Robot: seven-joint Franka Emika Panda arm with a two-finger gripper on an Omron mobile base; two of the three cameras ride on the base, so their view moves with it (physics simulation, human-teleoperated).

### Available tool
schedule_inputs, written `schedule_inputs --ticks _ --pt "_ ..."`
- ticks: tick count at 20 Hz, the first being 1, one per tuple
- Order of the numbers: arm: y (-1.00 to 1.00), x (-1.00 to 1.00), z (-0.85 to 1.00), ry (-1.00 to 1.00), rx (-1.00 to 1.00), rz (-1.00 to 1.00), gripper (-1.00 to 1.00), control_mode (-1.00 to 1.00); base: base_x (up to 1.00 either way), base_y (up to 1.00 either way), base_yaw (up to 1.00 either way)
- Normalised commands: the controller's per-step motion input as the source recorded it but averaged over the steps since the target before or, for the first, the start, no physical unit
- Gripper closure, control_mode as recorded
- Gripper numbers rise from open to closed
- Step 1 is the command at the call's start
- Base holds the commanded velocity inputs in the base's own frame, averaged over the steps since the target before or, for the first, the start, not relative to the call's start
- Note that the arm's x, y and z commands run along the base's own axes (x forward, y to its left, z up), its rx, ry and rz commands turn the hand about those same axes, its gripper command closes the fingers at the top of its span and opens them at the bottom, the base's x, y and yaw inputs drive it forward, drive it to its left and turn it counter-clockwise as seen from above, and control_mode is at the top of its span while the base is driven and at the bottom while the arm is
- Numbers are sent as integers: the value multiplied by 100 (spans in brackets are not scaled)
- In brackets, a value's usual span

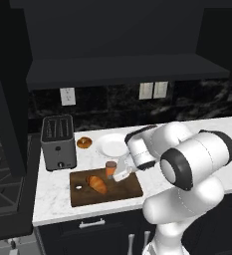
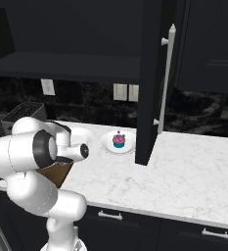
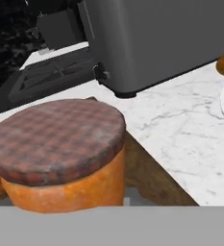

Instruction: From the different types of pastries on the counter, select a croissant and place it on the cutting board. Then retrieve a jar of jam from the cabinet and place it alongside the croissant on the cutting board.

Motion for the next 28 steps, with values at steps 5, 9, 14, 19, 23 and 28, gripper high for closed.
schedule_inputs --ticks 5,9,14,19,23,28 --pt "0 -47 -49 13 0 10 -100 -100 0 0 0" --pt "0 -69 -41 10 0 10 -100 -100 0 0 0" --pt "-3 -95 -42 1 0 9 -100 -100 0 0 0" --pt "-33 -96 -39 0 0 8 -100 -100 0 0 0" --pt "-54 -73 -41 -10 0 13 -100 -100 0 0 0" --pt "-66 -66 -42 -7 0 15 -100 -100 0 0 0"
